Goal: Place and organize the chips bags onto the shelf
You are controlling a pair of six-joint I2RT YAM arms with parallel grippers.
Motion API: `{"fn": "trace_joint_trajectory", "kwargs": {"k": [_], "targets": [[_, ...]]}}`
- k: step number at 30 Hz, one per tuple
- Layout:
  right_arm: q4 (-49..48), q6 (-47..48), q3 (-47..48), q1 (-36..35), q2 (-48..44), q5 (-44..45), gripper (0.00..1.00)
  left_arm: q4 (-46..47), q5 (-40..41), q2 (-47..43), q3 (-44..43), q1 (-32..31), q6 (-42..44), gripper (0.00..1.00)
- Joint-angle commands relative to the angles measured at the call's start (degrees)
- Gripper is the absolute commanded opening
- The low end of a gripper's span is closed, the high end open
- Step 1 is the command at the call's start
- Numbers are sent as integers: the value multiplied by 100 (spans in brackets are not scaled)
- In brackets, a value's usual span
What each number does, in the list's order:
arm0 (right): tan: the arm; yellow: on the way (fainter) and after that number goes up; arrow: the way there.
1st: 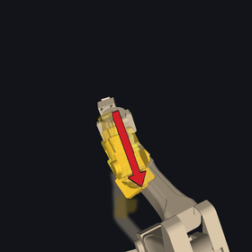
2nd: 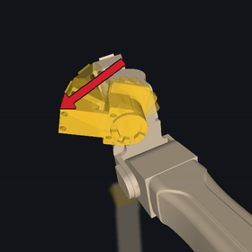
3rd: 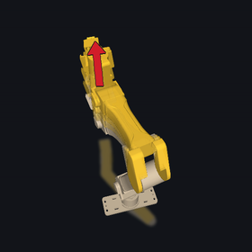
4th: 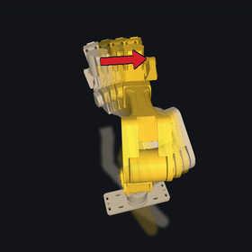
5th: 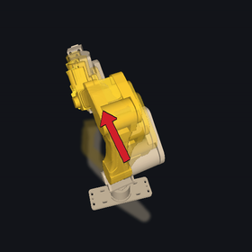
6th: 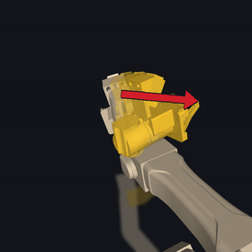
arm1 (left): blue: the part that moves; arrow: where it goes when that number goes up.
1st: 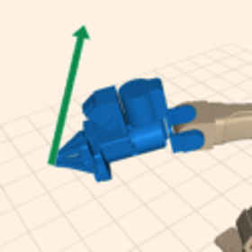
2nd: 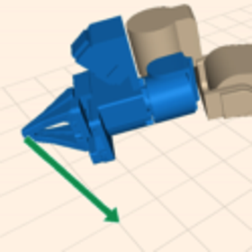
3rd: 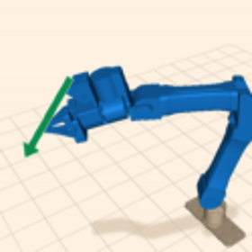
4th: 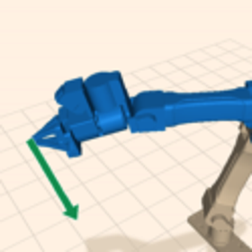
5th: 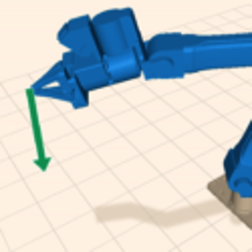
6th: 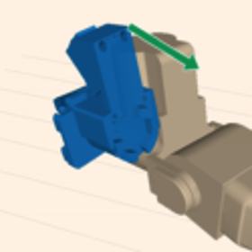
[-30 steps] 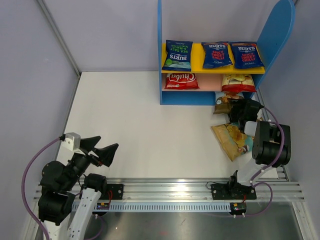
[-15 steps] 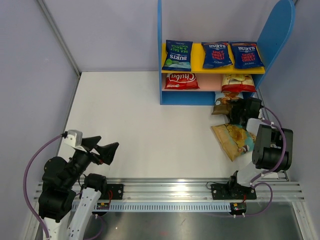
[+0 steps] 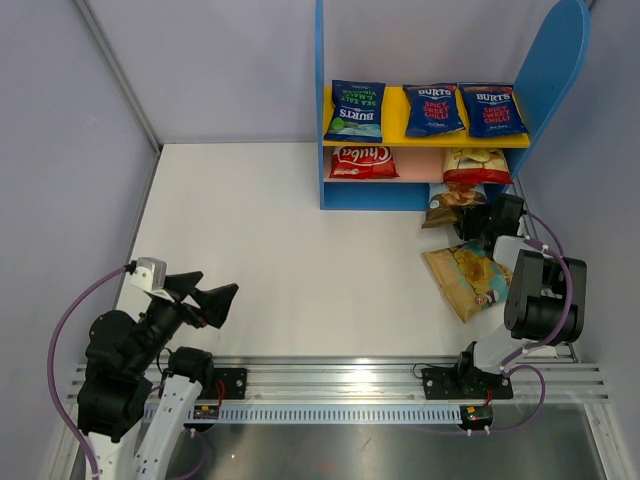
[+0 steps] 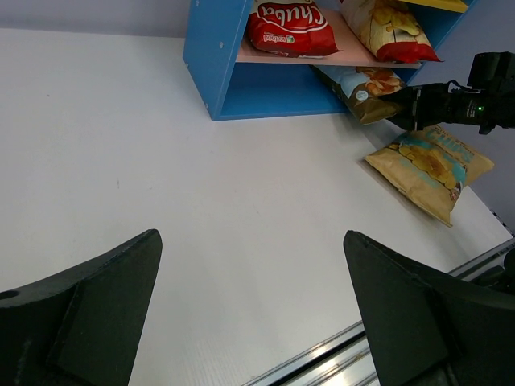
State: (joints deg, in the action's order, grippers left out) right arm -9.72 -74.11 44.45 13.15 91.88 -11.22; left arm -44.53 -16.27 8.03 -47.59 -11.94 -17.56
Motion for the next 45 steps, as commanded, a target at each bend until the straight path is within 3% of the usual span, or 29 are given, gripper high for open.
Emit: {"fn": "trace_joint_trajectory", "kwargs": {"k": [1,9,14,20,24,34,45], "targets": [[-259,-95,160,30,-92,50,46,68,19,120,-127,8,7,99],[-549,-157,486,30,497,85,43,76,36,128,-119,8,-2,99],[-1399,-464,346,30,779,103,43,94,45,146,-110,8,-19,99],[-2437,-693,170,30,1236,33,46,112,28,111,-92,8,-19,99],[-2825,-790,65,30,1526,-117,54,138,19,102,-92,8,-19,99],[-2142,-457,-226,30,824,-3,76,103,10,102,-118,8,-2,99],[-1095,-139,-182,30,182,-46,80,103,10,67,-118,8,-2,99]]}}
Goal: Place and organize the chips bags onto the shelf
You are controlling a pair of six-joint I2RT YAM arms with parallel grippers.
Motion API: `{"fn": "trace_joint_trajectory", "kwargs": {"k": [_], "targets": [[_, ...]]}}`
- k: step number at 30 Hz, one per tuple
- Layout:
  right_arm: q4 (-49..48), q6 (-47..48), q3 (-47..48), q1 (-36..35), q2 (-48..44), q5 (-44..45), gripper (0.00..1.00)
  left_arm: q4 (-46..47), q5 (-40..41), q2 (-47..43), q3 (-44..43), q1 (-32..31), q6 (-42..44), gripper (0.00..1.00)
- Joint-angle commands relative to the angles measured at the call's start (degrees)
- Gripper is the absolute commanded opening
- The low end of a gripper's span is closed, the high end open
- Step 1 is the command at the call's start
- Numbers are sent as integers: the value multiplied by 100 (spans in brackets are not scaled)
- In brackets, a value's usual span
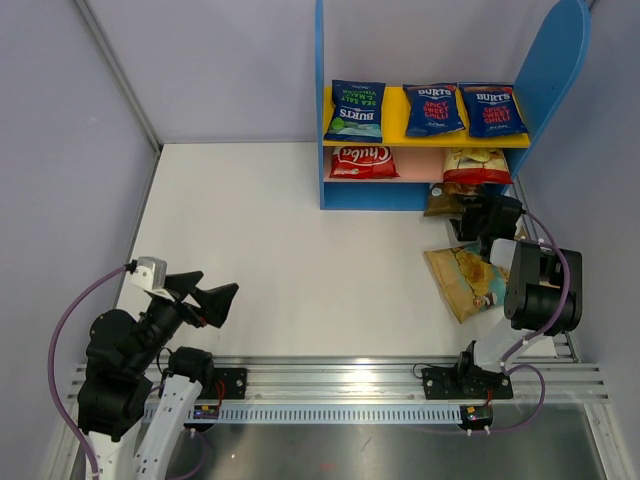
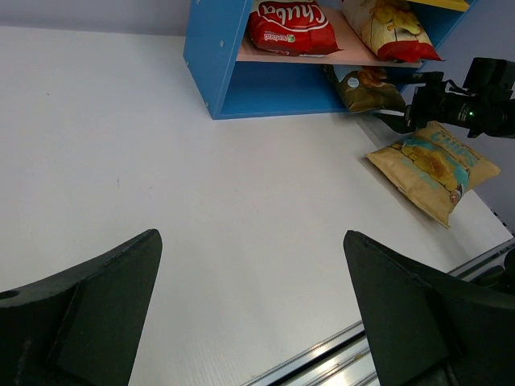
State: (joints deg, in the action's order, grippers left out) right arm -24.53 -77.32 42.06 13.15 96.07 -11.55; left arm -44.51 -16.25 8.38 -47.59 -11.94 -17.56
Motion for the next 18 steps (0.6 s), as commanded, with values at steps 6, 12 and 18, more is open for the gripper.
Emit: {"fn": "trace_joint_trajectory", "kwargs": {"k": [6,12,18], "targets": [[922,444,-5,30,-799,-23,83,92,25,67,-127,8,-2,99],[1467,866,-111,39,-1670,-13,86,83,17,163,-145,8,-2,99],[2398,1577,-321,39,-2759,73,93,127,-27,269,-163,8,-54,99]]}}
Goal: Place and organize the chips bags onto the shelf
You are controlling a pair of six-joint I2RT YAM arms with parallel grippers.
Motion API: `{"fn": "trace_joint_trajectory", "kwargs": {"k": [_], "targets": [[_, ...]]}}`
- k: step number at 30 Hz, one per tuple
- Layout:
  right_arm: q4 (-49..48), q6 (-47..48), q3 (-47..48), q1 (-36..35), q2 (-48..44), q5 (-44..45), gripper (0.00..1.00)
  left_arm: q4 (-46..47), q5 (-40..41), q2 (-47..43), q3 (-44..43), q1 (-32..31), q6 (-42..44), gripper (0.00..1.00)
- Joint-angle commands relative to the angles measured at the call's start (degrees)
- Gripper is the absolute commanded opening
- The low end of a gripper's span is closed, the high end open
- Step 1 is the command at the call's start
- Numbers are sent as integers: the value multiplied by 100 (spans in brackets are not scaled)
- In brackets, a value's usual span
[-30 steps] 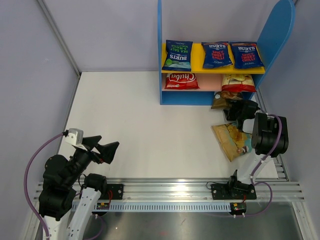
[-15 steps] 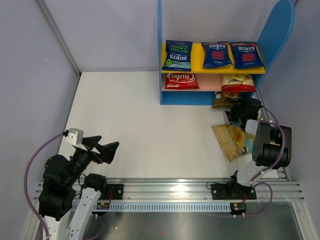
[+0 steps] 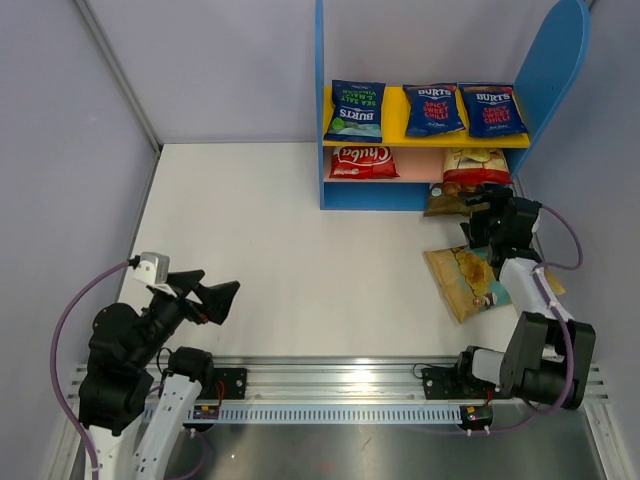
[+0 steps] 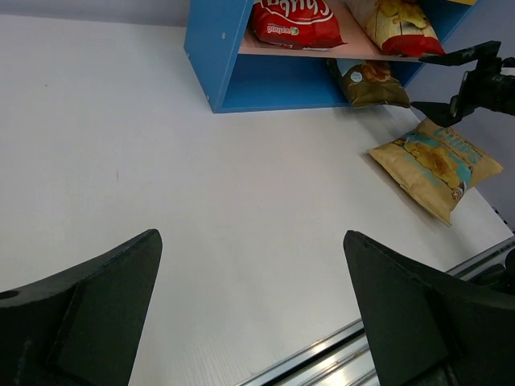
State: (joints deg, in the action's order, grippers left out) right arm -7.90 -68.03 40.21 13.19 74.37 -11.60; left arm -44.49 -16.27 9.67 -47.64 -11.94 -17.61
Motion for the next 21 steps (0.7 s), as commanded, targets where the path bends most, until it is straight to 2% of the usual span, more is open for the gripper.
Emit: {"fn": "trace_joint_trajectory", "kwargs": {"k": [1,2,8,9,14,21], "targets": [[1007,816,-153,34,-799,174,95,133,-51,184,-167,8,-50,99],[1271,922,-145,34,-1219,323,100,125,-78,210,-176,8,-41,99],[3511,1951,224,34,-2626,1693,99,37,-218,482,-272,8,126,99],[4054,2021,242,34,-2760,2192,99,80,-253,509,-255,8,143,99],[4437,2057,-258,87,-3411,3092,99,309,-227,457,-36,8,73,99],[4360,1451,-768,465,-3244,3934,99,414,-447,316,140,-10,29,99]]}}
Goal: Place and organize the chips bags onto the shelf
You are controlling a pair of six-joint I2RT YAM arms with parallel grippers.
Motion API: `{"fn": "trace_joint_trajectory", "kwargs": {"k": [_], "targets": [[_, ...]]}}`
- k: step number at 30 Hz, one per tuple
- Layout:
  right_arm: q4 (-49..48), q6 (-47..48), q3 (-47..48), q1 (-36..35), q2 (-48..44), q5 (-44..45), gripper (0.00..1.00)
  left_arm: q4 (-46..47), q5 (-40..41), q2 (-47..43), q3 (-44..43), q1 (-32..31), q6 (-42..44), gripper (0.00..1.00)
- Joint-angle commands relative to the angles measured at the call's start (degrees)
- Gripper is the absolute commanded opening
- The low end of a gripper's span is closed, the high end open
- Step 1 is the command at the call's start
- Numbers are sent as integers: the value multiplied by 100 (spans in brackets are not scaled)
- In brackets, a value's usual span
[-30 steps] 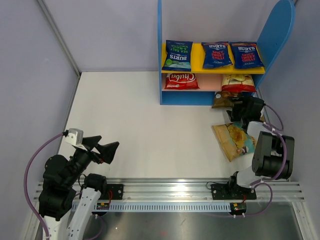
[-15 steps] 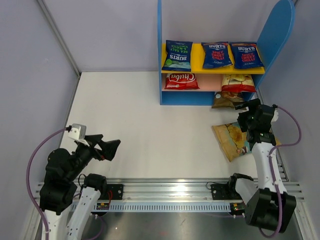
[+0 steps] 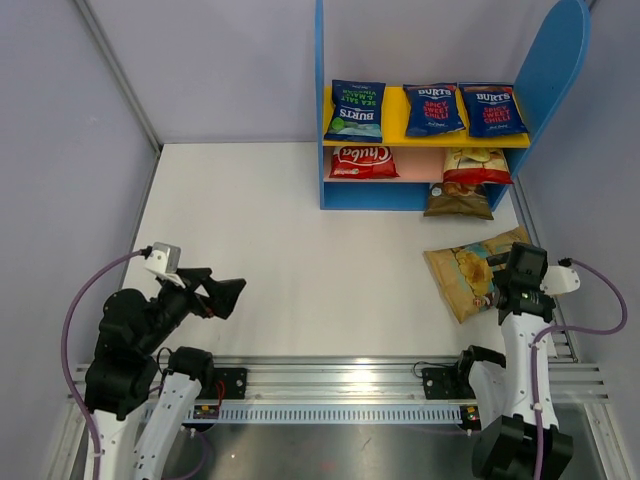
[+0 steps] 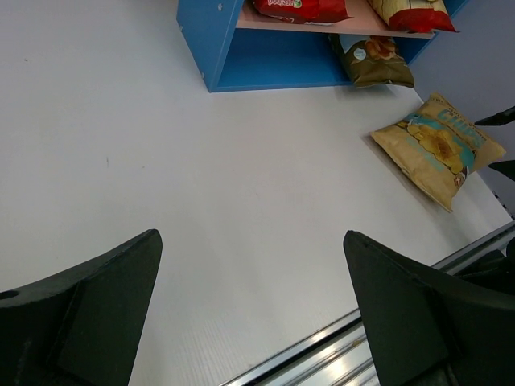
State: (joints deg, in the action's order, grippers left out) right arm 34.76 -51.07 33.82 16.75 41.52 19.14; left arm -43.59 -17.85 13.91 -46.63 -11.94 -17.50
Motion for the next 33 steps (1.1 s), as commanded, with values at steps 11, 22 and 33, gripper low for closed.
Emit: {"fn": "trace_joint_trajectory", "kwargs": {"k": [11,22,33], "targets": [[-768,141,-429,1030,645,865,99,378,-483,-178,93,-431,44,99],[-3415,713,-1466,2165,1183,-2096,99,439,-852,-134,119,-475,115,99],[-4171,783,-1457,2183,2687,-3706,86,431,-966,-407,93,-484,150,99]]}}
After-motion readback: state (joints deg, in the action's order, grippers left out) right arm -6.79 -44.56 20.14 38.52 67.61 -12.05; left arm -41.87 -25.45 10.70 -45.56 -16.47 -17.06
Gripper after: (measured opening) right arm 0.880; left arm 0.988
